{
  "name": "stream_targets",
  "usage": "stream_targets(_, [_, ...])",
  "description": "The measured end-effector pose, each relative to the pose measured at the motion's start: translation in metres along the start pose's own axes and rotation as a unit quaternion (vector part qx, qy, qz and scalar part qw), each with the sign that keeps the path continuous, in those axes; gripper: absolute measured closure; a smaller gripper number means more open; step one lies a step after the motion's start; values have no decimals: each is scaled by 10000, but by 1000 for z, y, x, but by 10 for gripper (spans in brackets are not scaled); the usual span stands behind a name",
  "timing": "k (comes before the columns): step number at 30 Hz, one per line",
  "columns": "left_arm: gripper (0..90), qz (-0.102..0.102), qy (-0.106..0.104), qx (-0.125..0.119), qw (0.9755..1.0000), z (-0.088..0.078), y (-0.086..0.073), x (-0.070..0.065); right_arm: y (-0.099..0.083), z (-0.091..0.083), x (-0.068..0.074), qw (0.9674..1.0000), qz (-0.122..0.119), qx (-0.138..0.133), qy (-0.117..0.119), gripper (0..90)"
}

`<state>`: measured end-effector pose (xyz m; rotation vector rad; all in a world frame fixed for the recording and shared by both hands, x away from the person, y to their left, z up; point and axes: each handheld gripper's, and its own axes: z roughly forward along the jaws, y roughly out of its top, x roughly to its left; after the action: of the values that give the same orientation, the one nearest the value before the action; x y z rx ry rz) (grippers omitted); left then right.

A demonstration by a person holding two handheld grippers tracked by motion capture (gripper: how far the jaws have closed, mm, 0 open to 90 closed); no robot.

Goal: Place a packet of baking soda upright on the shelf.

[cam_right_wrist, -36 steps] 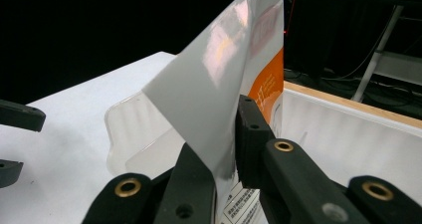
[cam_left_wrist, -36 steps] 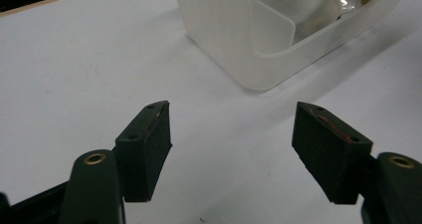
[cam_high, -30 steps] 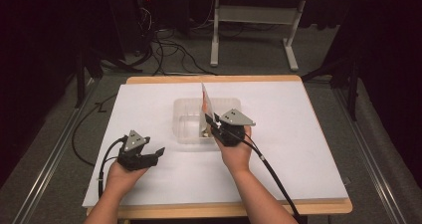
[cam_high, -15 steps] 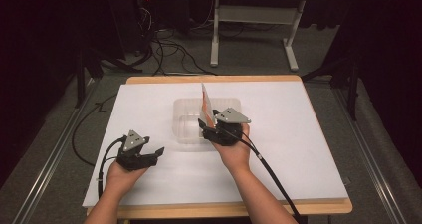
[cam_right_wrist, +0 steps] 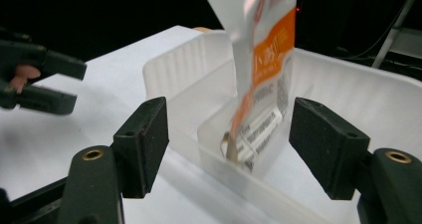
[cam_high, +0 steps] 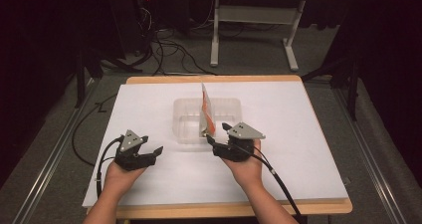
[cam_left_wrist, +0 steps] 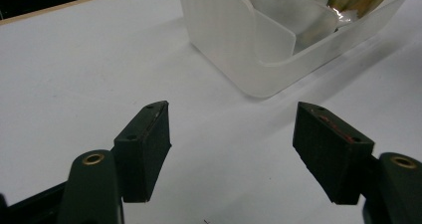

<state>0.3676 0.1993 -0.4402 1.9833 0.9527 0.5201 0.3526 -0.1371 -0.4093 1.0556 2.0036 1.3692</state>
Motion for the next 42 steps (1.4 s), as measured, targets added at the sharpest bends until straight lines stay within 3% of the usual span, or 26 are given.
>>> stream_targets(5, [312, 10, 7, 9, 10000, 0, 0, 0, -10, -24, -10, 9999, -140, 86, -51, 327])
stream_targets(7, [313, -5, 12, 16, 10000, 0, -1, 1, -14, -36, -19, 9992, -286, 140, -230, 331])
stream_targets(9, [312, -23, 22, 24, 10000, 0, -1, 1, -19, -48, -34, 9983, -342, 207, -434, 330])
stream_targets(13, [312, -16, 24, 25, 10000, 0, -1, 1, -34, -77, -70, 9954, -203, 330, -878, 331])
stream_targets(18, [312, -9, -23, 60, 10000, 2, -1, 1, -70, -120, -110, 9896, -141, 544, -1326, 338])
stream_targets(19, [312, -16, -31, 68, 10000, 3, -1, 1, -75, -126, -117, 9885, -73, 640, -1365, 337])
stream_targets(21, [312, -25, -20, 85, 10000, 6, -1, 0, -77, -137, -134, 9875, 175, 564, -1464, 329])
stream_targets(24, [313, -100, 31, 92, 9999, 6, 0, 1, -83, -139, -151, 9824, 541, 547, -1704, 329])
stream_targets(27, [313, -184, 53, 48, 9998, 3, -1, 2, -91, -133, -159, 9797, 654, 760, -1737, 332])
stream_targets(29, [312, -155, 69, 54, 9998, 2, -2, 1, -92, -131, -159, 9798, 706, 810, -1688, 331])
stream_targets(35, [311, -200, 23, 0, 9998, 1, -2, 5, -87, -126, -150, 9816, 571, 807, -1634, 330])
stream_targets(42, [310, -291, 5, -156, 9995, -5, -1, 10, -88, -122, -146, 9801, 530, 895, -1689, 331])
